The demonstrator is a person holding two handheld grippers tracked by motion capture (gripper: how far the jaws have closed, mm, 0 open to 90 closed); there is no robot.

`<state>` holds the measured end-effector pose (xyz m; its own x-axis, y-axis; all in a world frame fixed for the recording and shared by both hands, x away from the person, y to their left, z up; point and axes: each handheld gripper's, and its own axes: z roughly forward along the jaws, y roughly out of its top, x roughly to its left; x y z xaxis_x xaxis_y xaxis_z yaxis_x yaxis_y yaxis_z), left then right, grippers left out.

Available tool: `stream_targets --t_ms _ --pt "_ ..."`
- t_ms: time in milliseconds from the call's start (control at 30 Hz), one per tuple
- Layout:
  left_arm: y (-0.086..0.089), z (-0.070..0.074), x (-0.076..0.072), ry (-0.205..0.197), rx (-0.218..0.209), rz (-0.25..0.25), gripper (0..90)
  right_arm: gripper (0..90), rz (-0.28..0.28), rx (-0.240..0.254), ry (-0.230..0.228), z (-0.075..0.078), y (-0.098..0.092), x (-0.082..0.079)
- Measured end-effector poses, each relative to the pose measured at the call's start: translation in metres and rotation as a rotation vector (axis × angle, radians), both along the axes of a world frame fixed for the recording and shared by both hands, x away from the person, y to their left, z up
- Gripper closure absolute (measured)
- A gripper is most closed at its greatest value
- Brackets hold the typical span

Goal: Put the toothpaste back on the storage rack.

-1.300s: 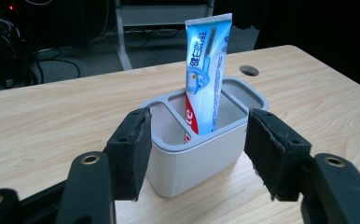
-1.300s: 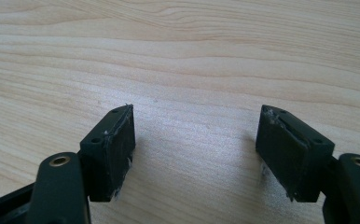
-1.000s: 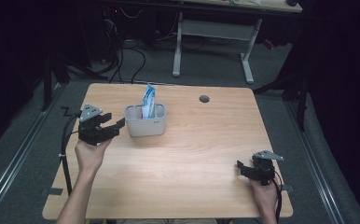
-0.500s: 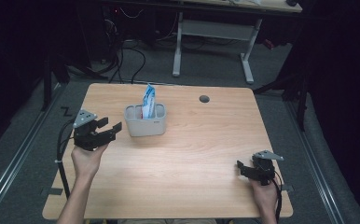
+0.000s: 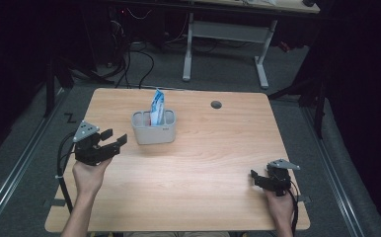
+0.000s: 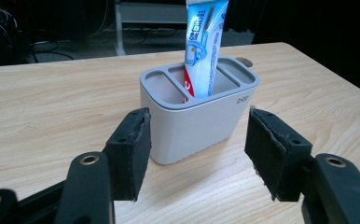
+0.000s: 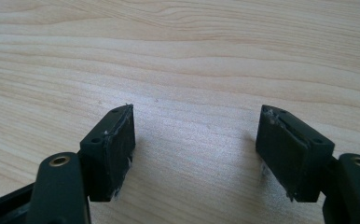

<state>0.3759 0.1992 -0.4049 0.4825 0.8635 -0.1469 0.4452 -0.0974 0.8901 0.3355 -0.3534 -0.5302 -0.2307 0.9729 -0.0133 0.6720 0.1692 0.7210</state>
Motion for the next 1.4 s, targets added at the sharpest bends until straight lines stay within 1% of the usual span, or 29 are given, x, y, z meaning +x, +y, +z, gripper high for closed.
stream_targets --t_ms 200,467,600,767,933,1133,1233,1400 --pt "0.003 -0.007 -0.004 0.008 -0.003 0.006 41.0 28.3 -0.001 -0.001 0.0 0.0 0.0 0.0" --pt "0.009 -0.017 -0.011 0.018 -0.031 0.018 40.8 28.3 -0.001 -0.001 0.0 0.0 0.0 0.0" --pt "0.012 -0.021 -0.014 0.028 -0.033 0.023 40.8 28.3 0.0 -0.001 0.0 0.0 0.0 0.0" --pt "0.013 -0.024 -0.017 0.036 -0.032 0.026 40.1 28.3 -0.001 -0.001 0.0 0.0 0.0 0.0" --pt "0.014 -0.03 -0.019 0.055 -0.021 0.027 40.1 28.3 -0.001 -0.001 0.0 0.0 0.0 0.0" --pt "0.013 -0.04 -0.022 0.068 -0.002 0.025 40.0 28.3 -0.001 -0.001 0.0 0.0 0.0 0.0" --pt "0.014 -0.044 -0.023 0.078 -0.005 0.031 40.0 28.3 -0.001 -0.001 0.0 0.0 0.0 0.0" --pt "0.016 -0.049 -0.025 0.084 -0.014 0.041 40.0 28.3 -0.001 -0.002 0.0 0.0 0.0 0.0"
